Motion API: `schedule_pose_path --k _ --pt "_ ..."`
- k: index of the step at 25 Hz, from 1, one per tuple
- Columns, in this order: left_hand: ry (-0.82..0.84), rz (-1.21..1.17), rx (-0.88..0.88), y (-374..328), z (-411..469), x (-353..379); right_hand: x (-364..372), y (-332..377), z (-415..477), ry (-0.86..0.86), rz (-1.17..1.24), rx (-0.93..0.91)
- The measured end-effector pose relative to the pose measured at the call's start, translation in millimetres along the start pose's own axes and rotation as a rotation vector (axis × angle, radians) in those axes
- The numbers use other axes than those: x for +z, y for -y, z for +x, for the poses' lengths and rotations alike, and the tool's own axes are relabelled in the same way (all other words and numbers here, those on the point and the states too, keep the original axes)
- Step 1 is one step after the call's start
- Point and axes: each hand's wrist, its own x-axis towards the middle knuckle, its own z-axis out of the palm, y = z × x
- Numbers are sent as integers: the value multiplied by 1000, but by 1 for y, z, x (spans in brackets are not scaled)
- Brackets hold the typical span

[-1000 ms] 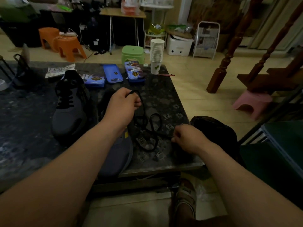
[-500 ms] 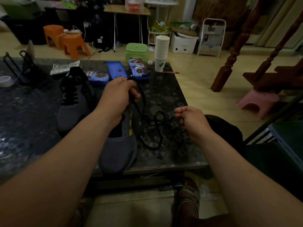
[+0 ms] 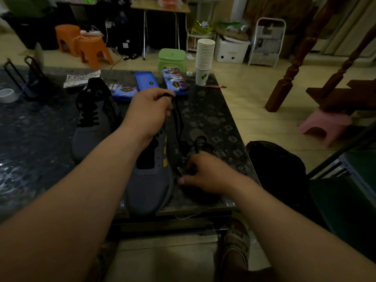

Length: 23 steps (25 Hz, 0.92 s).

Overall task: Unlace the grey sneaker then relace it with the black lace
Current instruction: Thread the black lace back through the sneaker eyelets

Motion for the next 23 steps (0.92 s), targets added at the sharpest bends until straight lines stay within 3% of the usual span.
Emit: schedule_pose_path --k 2,6,8,10,13,18,21,23 --pt "61 -25 -52 4 -2 3 7 3 0 -38 -77 -32" --pt "-16 317 138 2 -20 -6 -35 -24 -23 -105 547 133" --pt "91 436 166 3 -34 0 -46 -29 -38 -119 684 86" --pt "273 451 31 8 -50 13 -47 -23 -43 -119 763 22" --pt "411 283 -193 13 -70 24 -46 -9 -44 -174 839 -43" --pt "201 -1 -55 16 -81 26 -40 9 -45 -178 815 -50" --pt "155 -248 -165 9 -84 13 -46 4 -39 -251 1081 111" --pt "151 -216 -170 11 -85 -5 -48 1 -35 -253 1214 132"
